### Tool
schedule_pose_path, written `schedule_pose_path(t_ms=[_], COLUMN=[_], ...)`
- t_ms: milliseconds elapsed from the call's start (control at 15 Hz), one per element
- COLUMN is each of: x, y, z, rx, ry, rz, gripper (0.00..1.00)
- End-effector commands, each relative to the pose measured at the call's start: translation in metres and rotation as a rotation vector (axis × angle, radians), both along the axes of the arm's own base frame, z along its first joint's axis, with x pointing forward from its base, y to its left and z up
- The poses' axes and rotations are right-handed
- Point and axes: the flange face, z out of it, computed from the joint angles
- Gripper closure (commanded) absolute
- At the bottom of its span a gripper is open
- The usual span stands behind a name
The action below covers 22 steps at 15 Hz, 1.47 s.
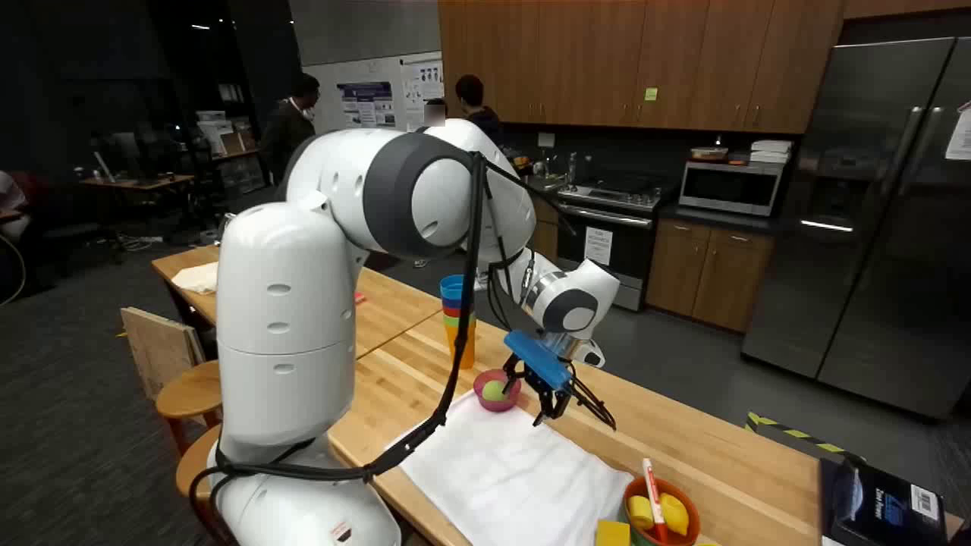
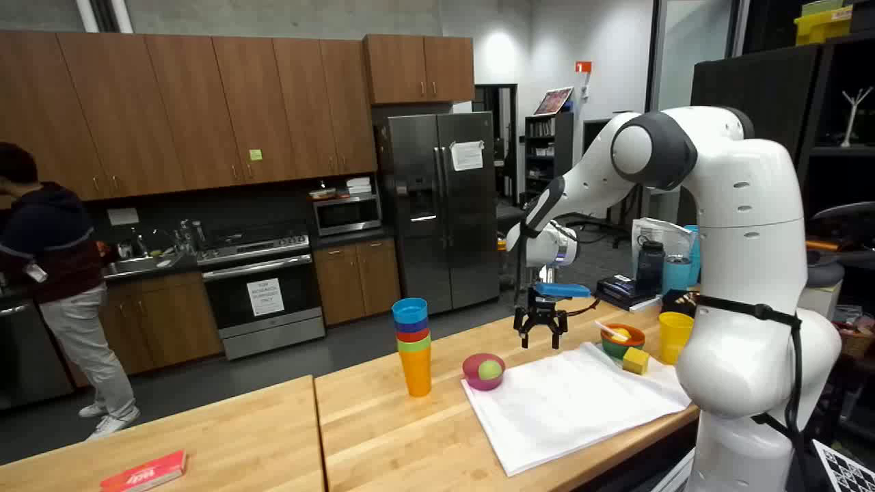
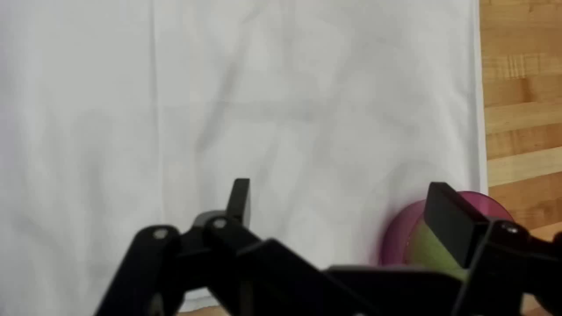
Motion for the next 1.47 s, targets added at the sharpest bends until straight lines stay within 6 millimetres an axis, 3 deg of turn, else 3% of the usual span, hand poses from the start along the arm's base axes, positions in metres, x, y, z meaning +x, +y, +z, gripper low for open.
schedule_pose_path(t_ms=[0,1133,1400], x=[0.0006,0.0010,0.0024], y=[-0.0003,-0.0003,0.0035], z=[0.0005,0.0009,0.0039], rx=[0.000,-0.001,-0.163], ry=[0.000,-0.001,-0.017], rz=[0.000,0.000,0.067], gripper=[0.00,0.00,0.00])
